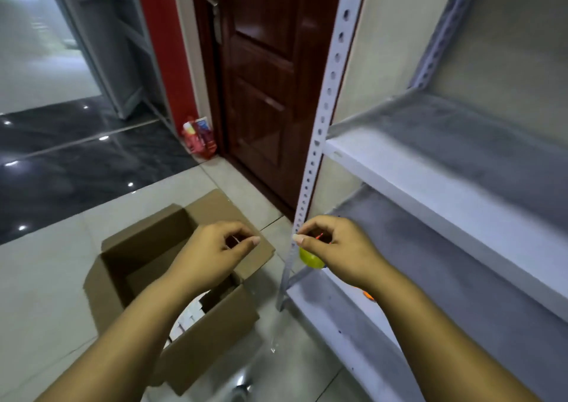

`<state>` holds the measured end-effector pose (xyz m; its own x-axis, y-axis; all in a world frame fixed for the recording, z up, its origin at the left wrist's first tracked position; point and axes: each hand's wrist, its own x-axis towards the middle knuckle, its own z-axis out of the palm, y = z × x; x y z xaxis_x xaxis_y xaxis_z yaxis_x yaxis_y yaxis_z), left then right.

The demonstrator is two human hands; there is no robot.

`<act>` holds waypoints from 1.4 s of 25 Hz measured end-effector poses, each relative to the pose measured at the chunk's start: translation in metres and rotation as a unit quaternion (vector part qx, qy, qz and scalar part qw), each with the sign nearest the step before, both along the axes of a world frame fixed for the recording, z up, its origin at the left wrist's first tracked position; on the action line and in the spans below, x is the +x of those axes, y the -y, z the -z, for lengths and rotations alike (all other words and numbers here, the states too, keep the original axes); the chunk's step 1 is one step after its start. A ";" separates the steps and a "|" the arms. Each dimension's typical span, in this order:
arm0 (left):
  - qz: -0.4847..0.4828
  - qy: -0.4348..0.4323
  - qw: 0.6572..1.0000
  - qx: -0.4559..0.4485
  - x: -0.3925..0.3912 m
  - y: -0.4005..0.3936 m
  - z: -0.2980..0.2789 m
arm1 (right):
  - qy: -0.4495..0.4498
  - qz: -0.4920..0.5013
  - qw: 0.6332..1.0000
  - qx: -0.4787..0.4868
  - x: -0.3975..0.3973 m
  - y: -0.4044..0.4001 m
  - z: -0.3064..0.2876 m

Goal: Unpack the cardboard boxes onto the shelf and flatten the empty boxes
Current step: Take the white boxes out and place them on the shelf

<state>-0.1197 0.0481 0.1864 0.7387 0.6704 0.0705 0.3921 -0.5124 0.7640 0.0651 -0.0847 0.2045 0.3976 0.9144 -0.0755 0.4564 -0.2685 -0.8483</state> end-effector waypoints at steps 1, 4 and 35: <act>-0.022 -0.003 1.000 -0.012 -0.013 -0.003 0.005 | 0.004 -0.018 1.000 -0.008 -0.007 -0.009 0.006; -0.082 -0.014 0.996 -0.041 -0.046 -0.013 0.020 | 0.014 -0.059 0.998 -0.030 -0.024 -0.033 0.018; -0.256 -0.158 0.926 -0.230 -0.196 -0.189 0.185 | 0.163 -0.210 0.924 -0.275 -0.134 -0.303 0.209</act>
